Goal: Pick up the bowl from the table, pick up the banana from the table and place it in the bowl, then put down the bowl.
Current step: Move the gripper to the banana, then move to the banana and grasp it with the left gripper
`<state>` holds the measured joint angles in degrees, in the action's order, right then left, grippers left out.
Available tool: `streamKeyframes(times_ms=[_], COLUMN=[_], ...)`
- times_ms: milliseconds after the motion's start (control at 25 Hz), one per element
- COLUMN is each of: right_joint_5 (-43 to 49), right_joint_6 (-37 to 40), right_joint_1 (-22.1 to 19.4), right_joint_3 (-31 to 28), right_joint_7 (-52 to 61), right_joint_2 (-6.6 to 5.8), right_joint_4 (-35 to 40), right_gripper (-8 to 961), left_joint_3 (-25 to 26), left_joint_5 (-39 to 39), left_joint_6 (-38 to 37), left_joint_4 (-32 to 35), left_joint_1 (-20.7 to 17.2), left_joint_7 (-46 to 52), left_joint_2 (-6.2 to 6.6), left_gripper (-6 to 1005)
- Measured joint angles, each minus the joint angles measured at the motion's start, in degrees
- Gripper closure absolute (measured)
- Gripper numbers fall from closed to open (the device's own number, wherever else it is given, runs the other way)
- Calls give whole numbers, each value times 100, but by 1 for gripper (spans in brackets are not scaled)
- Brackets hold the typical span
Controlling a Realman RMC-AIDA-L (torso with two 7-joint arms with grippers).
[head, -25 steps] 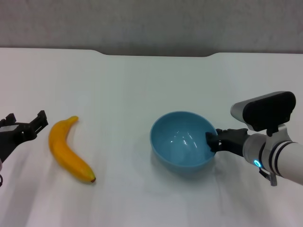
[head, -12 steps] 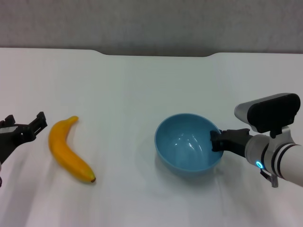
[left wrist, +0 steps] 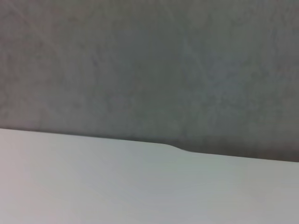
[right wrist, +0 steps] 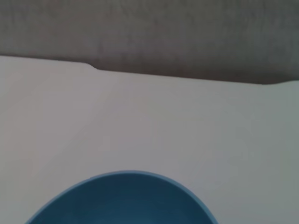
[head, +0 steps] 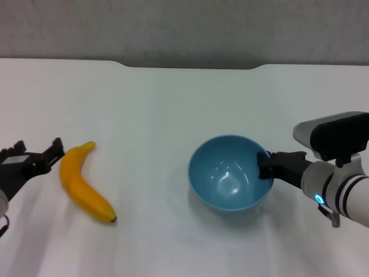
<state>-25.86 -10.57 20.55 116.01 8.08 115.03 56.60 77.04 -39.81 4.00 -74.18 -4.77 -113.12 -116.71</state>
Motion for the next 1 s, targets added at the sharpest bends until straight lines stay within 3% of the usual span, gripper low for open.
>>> streamKeyframes(times_ms=[320,480,600,800,1000], right_joint_5=[83,164,310,400,381], right_joint_6=[-24,-39,-41,-42,-42], right_joint_1=[-87,-36,-90,-308,-345], right_joint_3=[-62,-110,-184,-203,-176], right_joint_7=[-34,-64,-96,-92,-63], right_joint_2=[-28,-28,-6,18,11], right_joint_4=[206,240,380,465,447], right_gripper=[907,907,908,909,910], left_joint_3=[-493,-864,-974,-882,-808], left_joint_5=[57,203,675,2185,2614], left_joint_6=[-774,-1646,-2347,-3033,-3845], left_joint_4=[-535,-607,-721,-960,-1127], left_joint_1=[41,387,630,861,1085], left_joint_7=[7,-59,-396,-1641,-1955], left_joint_2=[46,44,47,25,-6], left_gripper=[157,157,157,157,157])
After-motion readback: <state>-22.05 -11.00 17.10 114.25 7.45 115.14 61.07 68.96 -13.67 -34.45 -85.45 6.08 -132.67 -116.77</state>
